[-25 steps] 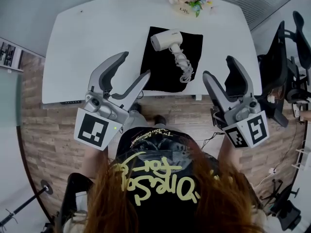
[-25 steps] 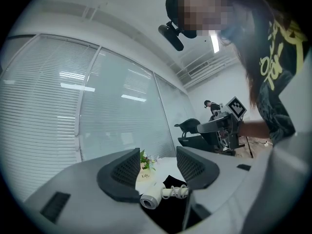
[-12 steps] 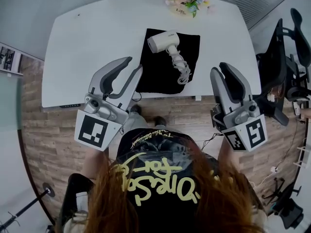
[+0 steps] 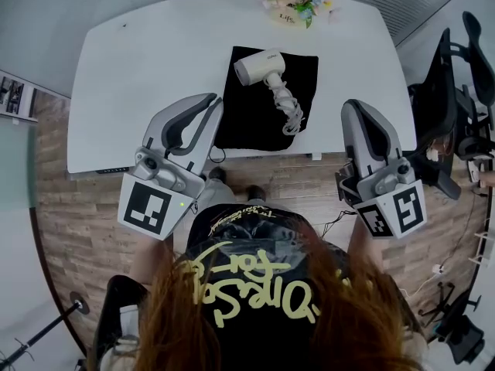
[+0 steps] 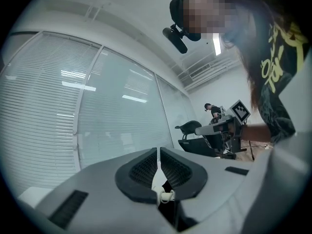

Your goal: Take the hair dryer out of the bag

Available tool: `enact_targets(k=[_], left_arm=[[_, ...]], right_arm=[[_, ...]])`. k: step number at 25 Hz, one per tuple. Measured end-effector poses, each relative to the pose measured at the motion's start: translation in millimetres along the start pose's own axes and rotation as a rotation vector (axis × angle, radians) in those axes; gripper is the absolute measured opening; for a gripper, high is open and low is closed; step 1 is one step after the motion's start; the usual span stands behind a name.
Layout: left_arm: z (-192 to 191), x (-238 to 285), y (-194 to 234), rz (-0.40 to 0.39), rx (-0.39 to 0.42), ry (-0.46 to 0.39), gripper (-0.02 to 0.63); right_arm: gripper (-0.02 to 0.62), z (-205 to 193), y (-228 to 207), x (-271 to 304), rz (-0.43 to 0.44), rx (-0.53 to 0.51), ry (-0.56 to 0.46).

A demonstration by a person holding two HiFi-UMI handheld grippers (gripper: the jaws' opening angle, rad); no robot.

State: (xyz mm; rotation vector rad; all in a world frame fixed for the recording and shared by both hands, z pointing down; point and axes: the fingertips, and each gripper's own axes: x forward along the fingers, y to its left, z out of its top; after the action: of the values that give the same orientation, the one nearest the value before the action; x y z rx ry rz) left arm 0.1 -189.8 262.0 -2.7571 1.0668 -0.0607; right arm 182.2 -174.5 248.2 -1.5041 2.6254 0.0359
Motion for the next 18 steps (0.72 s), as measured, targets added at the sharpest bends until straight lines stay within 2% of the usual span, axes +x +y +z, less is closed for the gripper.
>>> enact_targets(k=[18], left_arm=[[-13.4, 7.3, -5.5, 0.002, -0.027, 0.021, -0.009]], right_arm=[[0.003, -8.4, -3.5, 2.4, 0.017, 0.004, 0.025]])
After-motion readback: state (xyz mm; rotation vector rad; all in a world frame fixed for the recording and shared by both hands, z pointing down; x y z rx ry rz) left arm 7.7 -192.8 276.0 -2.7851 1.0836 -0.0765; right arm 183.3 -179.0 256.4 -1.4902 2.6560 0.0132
